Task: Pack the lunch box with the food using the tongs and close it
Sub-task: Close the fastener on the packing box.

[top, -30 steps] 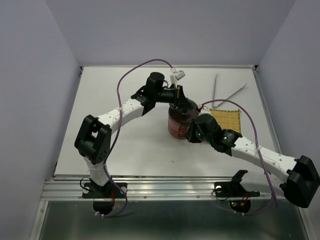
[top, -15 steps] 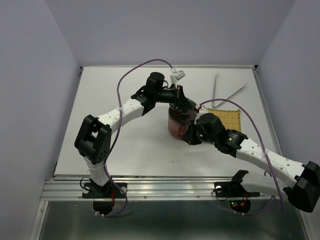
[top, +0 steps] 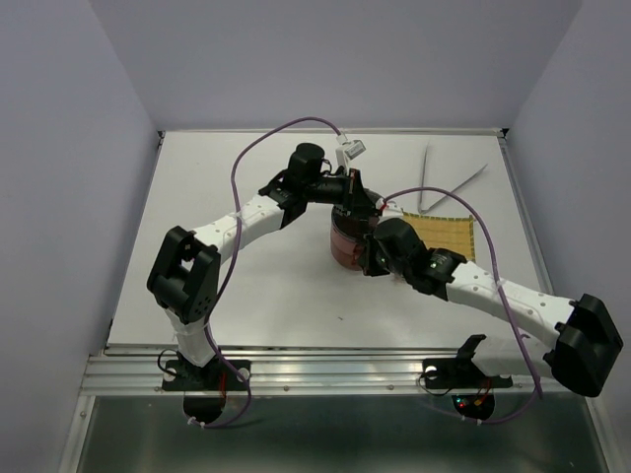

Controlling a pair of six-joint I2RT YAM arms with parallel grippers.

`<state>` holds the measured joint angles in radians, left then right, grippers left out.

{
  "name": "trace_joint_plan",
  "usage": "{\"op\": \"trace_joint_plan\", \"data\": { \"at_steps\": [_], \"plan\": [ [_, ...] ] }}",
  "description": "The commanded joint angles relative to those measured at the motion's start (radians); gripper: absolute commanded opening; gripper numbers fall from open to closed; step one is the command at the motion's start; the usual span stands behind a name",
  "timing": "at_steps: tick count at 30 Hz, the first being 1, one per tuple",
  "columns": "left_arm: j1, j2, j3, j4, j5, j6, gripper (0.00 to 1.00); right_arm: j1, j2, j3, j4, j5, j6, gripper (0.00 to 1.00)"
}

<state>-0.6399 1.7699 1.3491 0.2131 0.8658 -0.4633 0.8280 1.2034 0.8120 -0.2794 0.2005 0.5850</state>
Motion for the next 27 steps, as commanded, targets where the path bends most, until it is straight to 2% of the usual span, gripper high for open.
{"op": "trace_joint_plan", "data": {
  "at_steps": [1, 5, 8, 16, 27],
  "plan": [
    [-0.001, 0.025, -0.054, -0.070, -0.008, 0.023, 0.00, -0.006, -0.048, 0.016, 0.098, 0.090, -0.042, 0.01],
    [-0.001, 0.029, -0.054, -0.066, -0.008, 0.023, 0.00, -0.006, -0.085, -0.020, 0.102, -0.062, -0.053, 0.01],
    [-0.001, 0.031, -0.056, -0.064, -0.007, 0.025, 0.00, -0.006, -0.125, -0.043, 0.079, -0.096, -0.039, 0.01],
    [-0.001, 0.031, -0.056, -0.060, -0.002, 0.023, 0.00, -0.006, -0.147, -0.057, 0.071, -0.046, -0.019, 0.01],
    [-0.001, 0.022, -0.068, -0.060, 0.002, 0.023, 0.00, -0.018, 0.073, 0.087, 0.180, 0.140, -0.137, 0.01]
  ]
}}
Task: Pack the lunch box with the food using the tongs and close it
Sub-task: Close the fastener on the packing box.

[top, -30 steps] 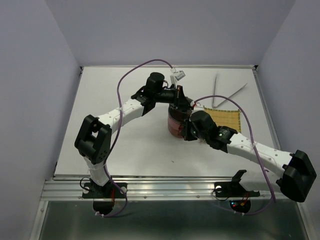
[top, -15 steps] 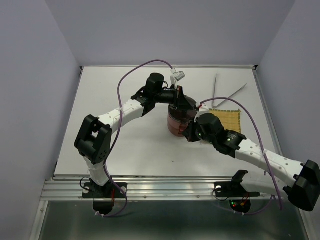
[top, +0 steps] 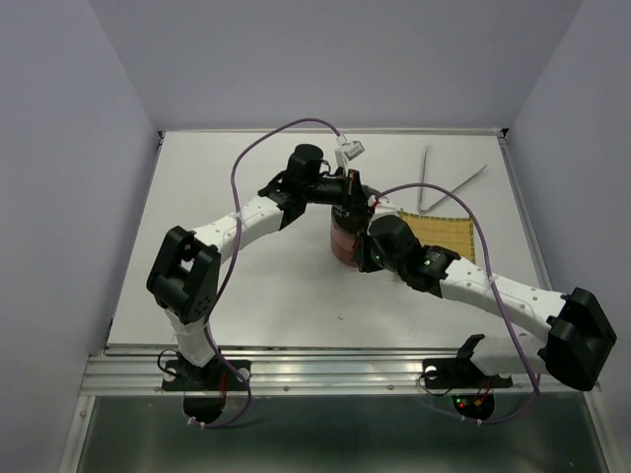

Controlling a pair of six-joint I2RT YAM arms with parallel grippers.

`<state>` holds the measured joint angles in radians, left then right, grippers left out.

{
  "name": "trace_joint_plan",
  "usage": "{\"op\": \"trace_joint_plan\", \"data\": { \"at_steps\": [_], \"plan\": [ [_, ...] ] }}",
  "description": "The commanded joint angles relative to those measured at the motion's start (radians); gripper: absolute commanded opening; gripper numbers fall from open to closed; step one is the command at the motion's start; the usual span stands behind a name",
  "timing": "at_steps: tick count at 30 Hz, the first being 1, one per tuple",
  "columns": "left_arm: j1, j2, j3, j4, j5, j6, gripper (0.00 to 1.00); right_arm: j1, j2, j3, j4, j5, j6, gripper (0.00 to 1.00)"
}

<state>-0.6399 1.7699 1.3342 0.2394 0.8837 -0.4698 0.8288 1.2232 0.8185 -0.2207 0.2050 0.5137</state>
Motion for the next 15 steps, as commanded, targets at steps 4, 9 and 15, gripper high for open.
{"op": "trace_joint_plan", "data": {
  "at_steps": [4, 9, 15],
  "plan": [
    [0.000, 0.014, -0.066, -0.080, -0.009, 0.031, 0.00, -0.030, 0.030, 0.079, 0.142, 0.110, -0.066, 0.01],
    [0.000, 0.017, -0.061, -0.078, -0.009, 0.034, 0.00, -0.030, -0.076, 0.005, 0.107, 0.048, -0.018, 0.01],
    [0.002, -0.004, -0.063, -0.077, -0.019, 0.036, 0.00, -0.030, -0.272, -0.058, -0.072, 0.186, 0.048, 0.01]
  ]
}}
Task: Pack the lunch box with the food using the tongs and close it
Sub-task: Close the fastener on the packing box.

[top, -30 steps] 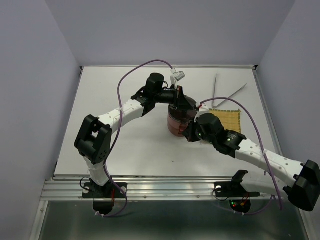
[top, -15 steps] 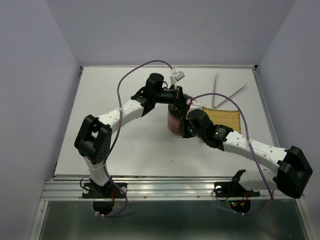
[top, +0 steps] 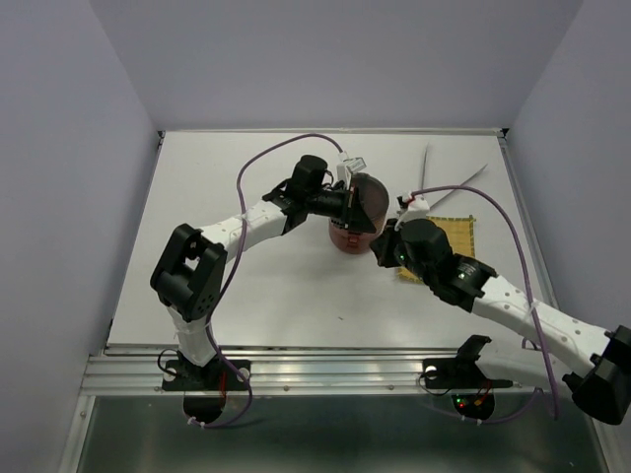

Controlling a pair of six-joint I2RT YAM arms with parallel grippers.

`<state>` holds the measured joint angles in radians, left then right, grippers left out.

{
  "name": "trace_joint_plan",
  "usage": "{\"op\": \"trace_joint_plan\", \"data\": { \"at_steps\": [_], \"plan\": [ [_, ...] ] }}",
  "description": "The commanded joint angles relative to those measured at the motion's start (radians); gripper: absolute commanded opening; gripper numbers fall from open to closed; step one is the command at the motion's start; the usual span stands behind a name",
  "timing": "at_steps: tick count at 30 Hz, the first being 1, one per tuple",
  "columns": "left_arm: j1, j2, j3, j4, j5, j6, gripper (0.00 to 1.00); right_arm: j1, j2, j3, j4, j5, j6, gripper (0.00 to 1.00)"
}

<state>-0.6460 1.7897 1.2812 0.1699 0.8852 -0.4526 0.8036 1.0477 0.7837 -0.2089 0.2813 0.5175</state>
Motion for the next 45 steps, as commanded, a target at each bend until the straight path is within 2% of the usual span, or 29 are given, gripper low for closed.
{"op": "trace_joint_plan", "data": {
  "at_steps": [1, 7, 10, 13, 16, 19, 21, 26, 27, 29, 31, 35, 39, 41, 45],
  "plan": [
    [0.008, -0.027, -0.002, -0.007, -0.023, 0.019, 0.00, -0.004, -0.109, -0.023, -0.105, 0.158, 0.041, 0.01],
    [0.008, -0.072, 0.061, -0.079, -0.054, 0.054, 0.00, -0.026, -0.107, 0.020, -0.170, 0.248, 0.042, 0.01],
    [0.008, -0.110, 0.102, -0.104, -0.066, 0.060, 0.00, -0.114, -0.080, 0.063, -0.170, 0.257, 0.030, 0.01],
    [0.008, -0.154, 0.139, -0.113, -0.068, 0.060, 0.00, -0.297, 0.018, 0.127, -0.164, 0.088, 0.000, 0.01],
    [0.009, -0.203, 0.158, -0.145, -0.094, 0.075, 0.00, -0.401, 0.099, 0.219, -0.149, 0.006, -0.057, 0.01],
    [0.022, -0.253, 0.145, -0.156, -0.123, 0.069, 0.00, -0.477, 0.262, 0.311, -0.138, -0.086, -0.103, 0.01],
    [0.052, -0.295, 0.097, -0.150, -0.173, 0.034, 0.00, -0.532, 0.404, 0.420, -0.132, -0.178, -0.137, 0.01],
    [0.169, -0.449, -0.187, 0.000, -0.319, -0.126, 0.00, -0.596, 0.679, 0.702, -0.098, -0.405, -0.140, 0.01],
    [0.169, -0.455, -0.209, -0.009, -0.343, -0.133, 0.00, -0.596, 0.725, 0.703, -0.098, -0.428, -0.140, 0.01],
    [0.180, -0.474, -0.273, -0.018, -0.428, -0.152, 0.00, -0.596, 0.857, 0.830, -0.099, -0.477, -0.134, 0.01],
    [0.177, -0.474, -0.308, -0.010, -0.433, -0.159, 0.00, -0.596, 0.935, 0.947, -0.112, -0.517, -0.128, 0.01],
    [0.122, -0.461, -0.387, 0.009, -0.430, -0.184, 0.00, -0.596, 1.092, 1.065, -0.098, -0.691, -0.123, 0.01],
    [0.086, -0.447, -0.466, 0.065, -0.450, -0.251, 0.00, -0.596, 1.100, 1.037, -0.080, -0.755, -0.116, 0.01],
    [0.082, -0.434, -0.522, 0.138, -0.454, -0.280, 0.00, -0.596, 1.068, 0.978, -0.046, -0.765, -0.105, 0.01],
    [0.075, -0.362, -0.528, 0.195, -0.433, -0.307, 0.00, -0.596, 0.964, 0.794, 0.061, -0.800, -0.079, 0.01]
  ]
}}
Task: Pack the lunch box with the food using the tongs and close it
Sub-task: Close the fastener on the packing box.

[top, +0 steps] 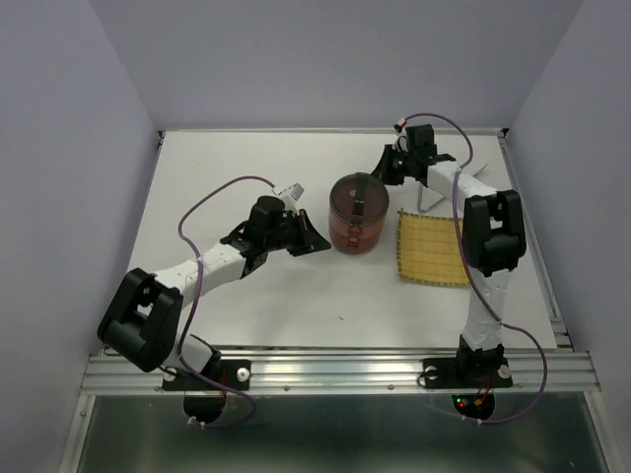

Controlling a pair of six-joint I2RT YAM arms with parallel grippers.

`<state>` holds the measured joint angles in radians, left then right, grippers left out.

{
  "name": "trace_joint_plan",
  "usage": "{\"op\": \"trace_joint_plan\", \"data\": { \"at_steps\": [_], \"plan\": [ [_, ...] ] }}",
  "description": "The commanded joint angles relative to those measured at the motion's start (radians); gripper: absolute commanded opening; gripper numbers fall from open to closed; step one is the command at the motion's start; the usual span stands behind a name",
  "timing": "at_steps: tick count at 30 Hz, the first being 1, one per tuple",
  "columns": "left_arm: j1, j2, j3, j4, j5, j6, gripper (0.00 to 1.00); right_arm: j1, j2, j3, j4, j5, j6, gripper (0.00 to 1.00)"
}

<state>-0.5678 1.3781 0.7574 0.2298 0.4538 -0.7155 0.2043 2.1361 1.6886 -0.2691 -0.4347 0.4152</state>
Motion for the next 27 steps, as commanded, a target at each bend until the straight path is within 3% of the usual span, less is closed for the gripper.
{"op": "trace_joint_plan", "data": {
  "at_steps": [1, 10, 17, 20, 27],
  "plan": [
    [-0.003, 0.064, -0.003, 0.147, 0.008, -0.047, 0.00, 0.003, -0.139, -0.139, 0.137, -0.093, 0.028, 0.01],
    [0.000, 0.187, 0.062, 0.212, 0.025, -0.050, 0.00, 0.012, -0.318, -0.464, 0.385, -0.170, 0.123, 0.01],
    [0.020, 0.225, 0.117, 0.217, 0.036, -0.044, 0.00, 0.083, -0.490, -0.685, 0.494, -0.113, 0.230, 0.01],
    [0.055, 0.231, 0.138, 0.215, 0.040, -0.036, 0.00, 0.162, -0.559, -0.802, 0.556, -0.069, 0.287, 0.01],
    [0.156, 0.217, 0.171, 0.169, 0.057, 0.001, 0.00, 0.294, -0.640, -0.886, 0.591, 0.011, 0.356, 0.01]
  ]
}}
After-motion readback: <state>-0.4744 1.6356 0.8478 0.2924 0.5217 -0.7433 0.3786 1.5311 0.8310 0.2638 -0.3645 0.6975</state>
